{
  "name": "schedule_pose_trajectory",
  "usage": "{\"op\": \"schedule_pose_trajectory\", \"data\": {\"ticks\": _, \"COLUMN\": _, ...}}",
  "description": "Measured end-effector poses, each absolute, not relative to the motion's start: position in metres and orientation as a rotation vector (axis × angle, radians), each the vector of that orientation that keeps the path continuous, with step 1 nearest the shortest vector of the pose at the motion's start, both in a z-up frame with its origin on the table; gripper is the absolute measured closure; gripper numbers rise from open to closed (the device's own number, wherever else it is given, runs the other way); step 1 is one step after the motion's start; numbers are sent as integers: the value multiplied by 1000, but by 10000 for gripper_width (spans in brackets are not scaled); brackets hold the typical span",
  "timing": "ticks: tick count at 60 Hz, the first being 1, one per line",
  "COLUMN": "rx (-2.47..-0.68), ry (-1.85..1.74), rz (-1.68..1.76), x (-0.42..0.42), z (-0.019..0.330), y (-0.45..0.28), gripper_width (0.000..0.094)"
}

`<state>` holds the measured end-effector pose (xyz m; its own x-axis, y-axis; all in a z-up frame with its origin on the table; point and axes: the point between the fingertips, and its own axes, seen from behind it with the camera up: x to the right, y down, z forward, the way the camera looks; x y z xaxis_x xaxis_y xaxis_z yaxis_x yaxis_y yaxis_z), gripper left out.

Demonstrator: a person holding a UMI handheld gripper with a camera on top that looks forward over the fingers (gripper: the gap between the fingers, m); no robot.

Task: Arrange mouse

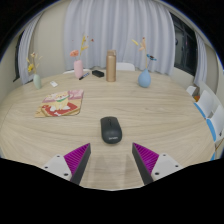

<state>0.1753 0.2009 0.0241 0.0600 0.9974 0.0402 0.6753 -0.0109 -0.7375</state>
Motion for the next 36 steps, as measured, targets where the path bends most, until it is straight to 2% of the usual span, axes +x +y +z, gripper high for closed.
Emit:
{"op": "schedule_pose_trajectory", "data": {"ticks": 16, "rx": -1734, "ry": -1712, "rz": 660, "x": 117, "z": -6, "y": 204, "gripper_width": 77}}
{"op": "schedule_pose_trajectory", "data": {"ticks": 30, "rx": -1759, "ry": -1715, "rz": 684, "x": 87, "z": -13, "y": 201, "gripper_width": 88}}
{"op": "schedule_pose_trajectory", "data": {"ticks": 34, "rx": -1767, "ry": -1715, "rz": 696, "x": 84, "z": -14, "y": 199, "gripper_width": 134}}
{"op": "schedule_pose_trajectory", "data": {"ticks": 36, "rx": -1773, "ry": -1722, "rz": 705, "x": 83, "z": -15, "y": 197, "gripper_width": 208}}
